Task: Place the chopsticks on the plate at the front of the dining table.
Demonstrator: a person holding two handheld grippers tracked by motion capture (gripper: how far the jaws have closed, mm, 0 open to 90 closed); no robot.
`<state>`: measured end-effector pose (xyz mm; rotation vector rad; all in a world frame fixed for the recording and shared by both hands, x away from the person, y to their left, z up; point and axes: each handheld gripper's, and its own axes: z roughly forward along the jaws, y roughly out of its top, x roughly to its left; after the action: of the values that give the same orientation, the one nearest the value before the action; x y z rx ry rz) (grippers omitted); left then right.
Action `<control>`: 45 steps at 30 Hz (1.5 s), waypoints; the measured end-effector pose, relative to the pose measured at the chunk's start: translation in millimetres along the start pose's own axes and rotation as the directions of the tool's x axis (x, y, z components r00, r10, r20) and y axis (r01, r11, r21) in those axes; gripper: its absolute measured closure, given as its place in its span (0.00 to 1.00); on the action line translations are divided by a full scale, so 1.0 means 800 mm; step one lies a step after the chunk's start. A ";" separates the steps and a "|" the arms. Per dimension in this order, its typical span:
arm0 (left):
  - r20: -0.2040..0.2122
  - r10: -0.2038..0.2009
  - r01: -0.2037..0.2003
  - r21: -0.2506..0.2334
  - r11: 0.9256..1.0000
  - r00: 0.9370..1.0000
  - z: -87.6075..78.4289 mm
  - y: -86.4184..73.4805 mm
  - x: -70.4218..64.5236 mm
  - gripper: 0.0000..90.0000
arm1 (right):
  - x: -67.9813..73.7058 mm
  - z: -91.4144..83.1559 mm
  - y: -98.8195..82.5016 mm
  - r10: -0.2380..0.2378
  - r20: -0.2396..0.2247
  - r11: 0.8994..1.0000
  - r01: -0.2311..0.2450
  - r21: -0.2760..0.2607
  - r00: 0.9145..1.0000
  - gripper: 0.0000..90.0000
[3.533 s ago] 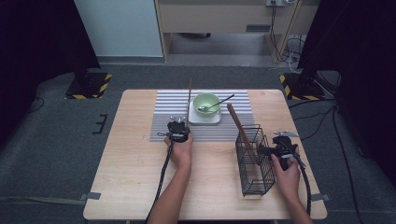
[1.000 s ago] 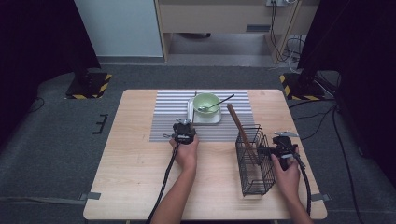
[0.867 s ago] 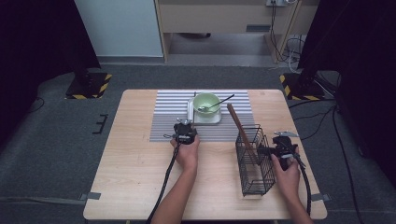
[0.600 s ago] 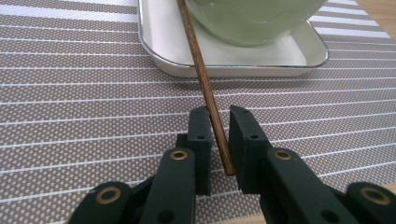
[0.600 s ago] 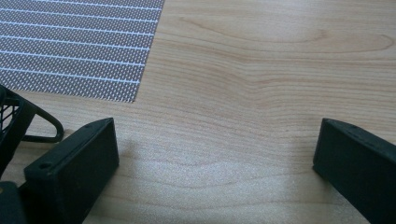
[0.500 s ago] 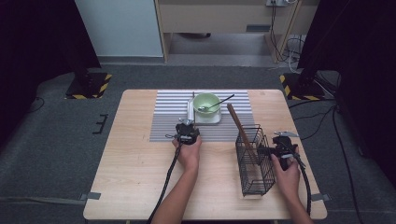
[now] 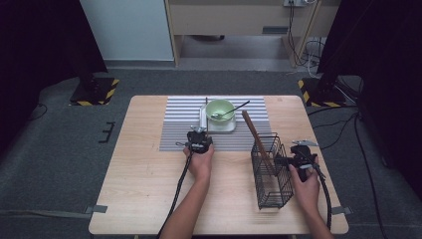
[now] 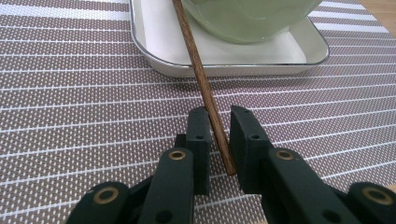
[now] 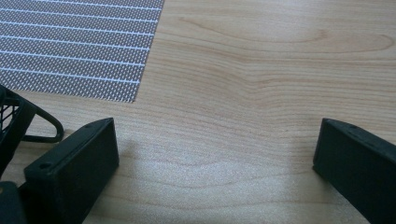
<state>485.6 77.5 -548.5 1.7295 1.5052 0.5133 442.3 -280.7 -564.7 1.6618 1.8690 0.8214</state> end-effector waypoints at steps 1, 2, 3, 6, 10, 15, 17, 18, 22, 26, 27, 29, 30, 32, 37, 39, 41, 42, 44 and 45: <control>0.000 -0.001 0.001 0.000 1.000 1.000 0.000 0.000 0.000 0.86 | 0.000 0.000 0.000 0.000 0.000 1.000 0.000 0.000 1.000 0.00; -0.001 -0.002 0.002 -0.001 1.000 1.000 0.000 0.000 0.001 0.86 | 0.000 0.000 0.000 0.000 0.000 1.000 0.000 0.000 1.000 0.00; -0.001 -0.002 0.002 0.000 1.000 1.000 0.000 0.000 0.001 0.86 | 0.000 0.000 0.000 0.000 0.000 1.000 0.000 0.000 1.000 0.00; 0.000 -0.001 0.001 0.001 1.000 1.000 0.000 0.001 0.002 0.86 | 0.000 0.000 0.000 -0.001 0.000 1.000 0.001 -0.001 1.000 0.00; -0.001 0.000 0.000 0.000 1.000 1.000 0.000 0.001 0.002 0.86 | 0.000 0.000 0.000 -0.002 0.000 1.000 0.002 -0.001 1.000 0.00; -0.002 0.004 -0.004 0.000 1.000 1.000 0.001 0.000 0.002 0.86 | 0.000 0.000 0.000 -0.002 0.000 1.000 0.002 -0.001 1.000 0.00; -0.002 0.005 -0.005 0.001 1.000 1.000 0.001 0.000 0.002 0.86 | 0.000 0.000 0.000 -0.002 0.000 1.000 0.002 -0.001 1.000 0.00; -0.003 0.007 -0.007 0.000 1.000 1.000 0.001 0.000 0.002 0.85 | 0.000 0.000 0.000 0.000 0.000 1.000 0.000 0.000 1.000 0.00; -0.005 0.010 -0.010 0.002 1.000 1.000 0.002 -0.001 0.003 0.84 | 0.000 0.000 0.000 -0.002 0.000 1.000 0.002 -0.001 1.000 0.00; -0.007 0.011 -0.011 0.000 1.000 1.000 0.001 0.000 0.003 0.83 | 0.000 0.000 0.000 -0.005 0.000 1.000 0.005 -0.002 1.000 0.00; -0.007 0.013 -0.013 0.000 1.000 1.000 0.001 0.000 0.003 0.82 | 0.000 0.000 0.000 -0.002 0.000 1.000 0.002 -0.001 1.000 0.00; -0.009 0.017 -0.017 0.000 1.000 1.000 0.001 -0.001 0.003 0.81 | 0.000 0.000 0.000 0.000 0.000 1.000 0.000 0.000 1.000 0.00; -0.010 0.016 -0.016 0.000 1.000 1.000 0.001 -0.001 0.003 0.79 | 0.000 0.000 0.000 -0.002 0.000 1.000 0.002 -0.001 1.000 0.00; -0.012 0.018 -0.018 -0.001 1.000 1.000 0.001 -0.001 0.003 0.78 | 0.000 0.000 0.000 -0.002 0.000 1.000 0.002 -0.001 1.000 0.00; -0.021 0.030 -0.030 -0.001 1.000 0.999 0.000 -0.002 0.002 0.71 | 0.000 0.000 0.000 -0.002 0.000 1.000 0.002 -0.001 1.000 0.00; -0.027 0.038 -0.039 -0.004 0.999 0.999 -0.001 -0.002 0.000 0.68 | 0.000 0.000 0.000 -0.002 0.000 1.000 0.002 -0.001 1.000 0.00; -0.027 0.042 -0.042 -0.006 0.999 0.999 -0.002 -0.003 0.000 0.64 | 0.000 0.000 0.000 -0.002 0.000 1.000 0.002 -0.001 1.000 0.00; -0.029 0.042 -0.042 -0.009 0.999 0.999 -0.003 -0.003 0.000 0.62 | 0.000 0.000 0.000 -0.002 0.000 1.000 0.002 -0.001 1.000 0.00; -0.032 0.050 -0.050 -0.006 0.999 0.998 -0.005 -0.003 -0.001 0.59 | 0.000 0.000 0.000 -0.002 0.000 1.000 0.002 -0.001 1.000 0.00; -0.038 0.056 -0.057 -0.006 0.998 0.998 -0.006 -0.003 -0.002 0.58 | 0.000 0.000 0.000 -0.002 0.000 1.000 0.002 -0.001 1.000 0.00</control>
<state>479.9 77.5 -546.8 1.7698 1.4823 0.5830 442.3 -280.8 -564.8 1.6592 1.8702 0.8215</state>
